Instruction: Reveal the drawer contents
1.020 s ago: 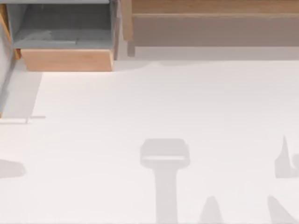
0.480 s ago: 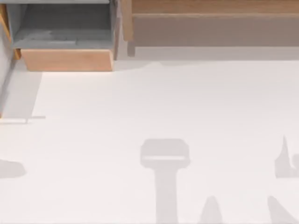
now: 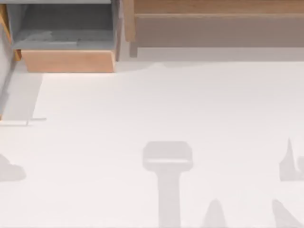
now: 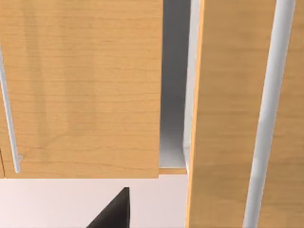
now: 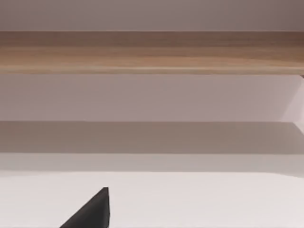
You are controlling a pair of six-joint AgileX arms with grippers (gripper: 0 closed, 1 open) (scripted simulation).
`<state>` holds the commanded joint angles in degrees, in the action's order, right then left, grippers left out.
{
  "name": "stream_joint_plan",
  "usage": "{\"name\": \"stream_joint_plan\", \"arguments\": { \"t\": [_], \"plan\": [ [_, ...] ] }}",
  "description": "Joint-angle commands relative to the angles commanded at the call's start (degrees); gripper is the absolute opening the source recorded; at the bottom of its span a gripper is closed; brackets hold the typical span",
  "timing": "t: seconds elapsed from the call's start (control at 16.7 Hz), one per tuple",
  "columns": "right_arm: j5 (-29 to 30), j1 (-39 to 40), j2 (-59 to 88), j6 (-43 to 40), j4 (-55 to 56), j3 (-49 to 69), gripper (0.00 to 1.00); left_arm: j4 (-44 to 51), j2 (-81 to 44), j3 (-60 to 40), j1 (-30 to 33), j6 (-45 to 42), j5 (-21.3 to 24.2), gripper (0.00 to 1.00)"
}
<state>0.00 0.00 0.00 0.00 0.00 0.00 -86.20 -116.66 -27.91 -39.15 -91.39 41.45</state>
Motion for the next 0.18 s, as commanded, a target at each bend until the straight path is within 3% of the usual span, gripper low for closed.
{"name": "stream_joint_plan", "arguments": {
  "t": [0.18],
  "plan": [
    [0.0,0.0,0.0,0.0,0.0,0.0,1.00,0.0,0.0,0.0,0.0,0.0,0.0,1.00]
  ]
}}
